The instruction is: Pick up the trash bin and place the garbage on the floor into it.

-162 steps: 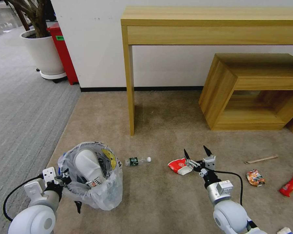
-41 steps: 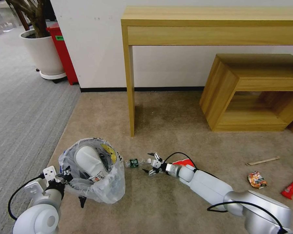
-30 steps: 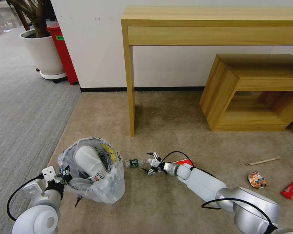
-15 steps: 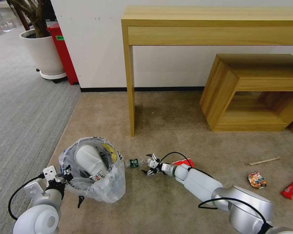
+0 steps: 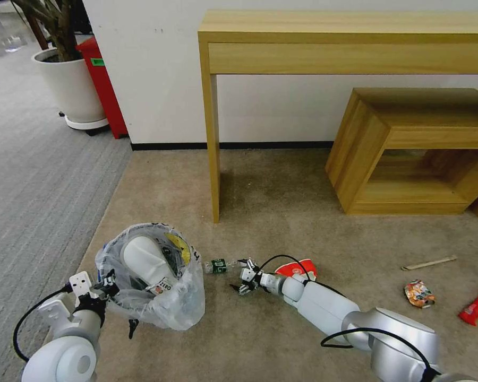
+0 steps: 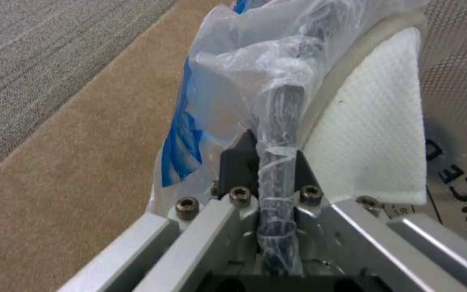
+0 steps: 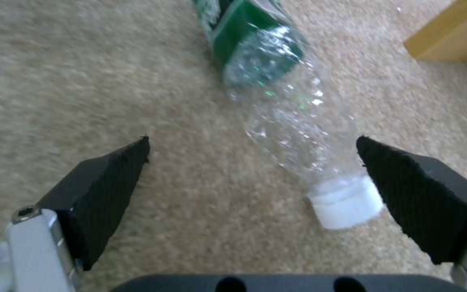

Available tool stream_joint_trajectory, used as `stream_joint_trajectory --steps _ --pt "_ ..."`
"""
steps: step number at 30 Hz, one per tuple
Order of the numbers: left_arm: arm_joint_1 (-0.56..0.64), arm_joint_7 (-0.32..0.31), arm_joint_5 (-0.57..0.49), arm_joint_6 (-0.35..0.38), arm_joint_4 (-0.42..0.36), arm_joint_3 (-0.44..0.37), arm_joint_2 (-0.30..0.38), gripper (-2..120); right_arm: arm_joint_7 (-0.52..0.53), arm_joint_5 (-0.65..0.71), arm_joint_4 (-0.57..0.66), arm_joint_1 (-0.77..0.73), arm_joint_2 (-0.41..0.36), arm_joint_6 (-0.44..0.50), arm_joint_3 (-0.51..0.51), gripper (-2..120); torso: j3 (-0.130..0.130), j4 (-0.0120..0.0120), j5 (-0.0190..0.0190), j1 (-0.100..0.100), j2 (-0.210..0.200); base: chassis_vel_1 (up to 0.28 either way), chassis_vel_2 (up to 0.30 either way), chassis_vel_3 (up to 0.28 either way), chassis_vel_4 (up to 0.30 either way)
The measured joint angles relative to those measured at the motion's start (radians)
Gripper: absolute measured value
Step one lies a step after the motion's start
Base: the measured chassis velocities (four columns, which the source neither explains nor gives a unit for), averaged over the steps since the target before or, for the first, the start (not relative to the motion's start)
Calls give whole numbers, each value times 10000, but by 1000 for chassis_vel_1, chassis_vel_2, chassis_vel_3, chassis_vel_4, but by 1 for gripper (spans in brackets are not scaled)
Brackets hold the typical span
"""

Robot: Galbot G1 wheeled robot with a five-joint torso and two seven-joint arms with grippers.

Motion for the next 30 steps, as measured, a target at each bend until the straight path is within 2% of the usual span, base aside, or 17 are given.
stream_joint_trajectory --steps 15,21,25,28,30 --pt "131 65 -2 -82 -210 4 -31 1 320 8 -295 73 499 -473 -297 98 -1 -1 -1 0 1 0 0 0 0" --pt "180 99 1 -149 -262 -25 -37 1 373 21 -315 75 610 -539 -394 93 -1 -2 -3 0 1 0 0 0 0" --pt "191 113 1 -203 -263 -44 -22 1 391 18 -301 44 638 -531 -411 84 -1 2 -1 0 1 0 0 0 0" --pt "188 128 3 -248 -254 -46 -29 1 398 17 -235 3 569 -432 -414 68 -2 1 0 0 1 0 0 0 0" --pt "184 128 6 -252 -246 -42 -32 1 393 18 -224 -1 547 -394 -414 63 -3 0 0 0 2 0 0 0 0"
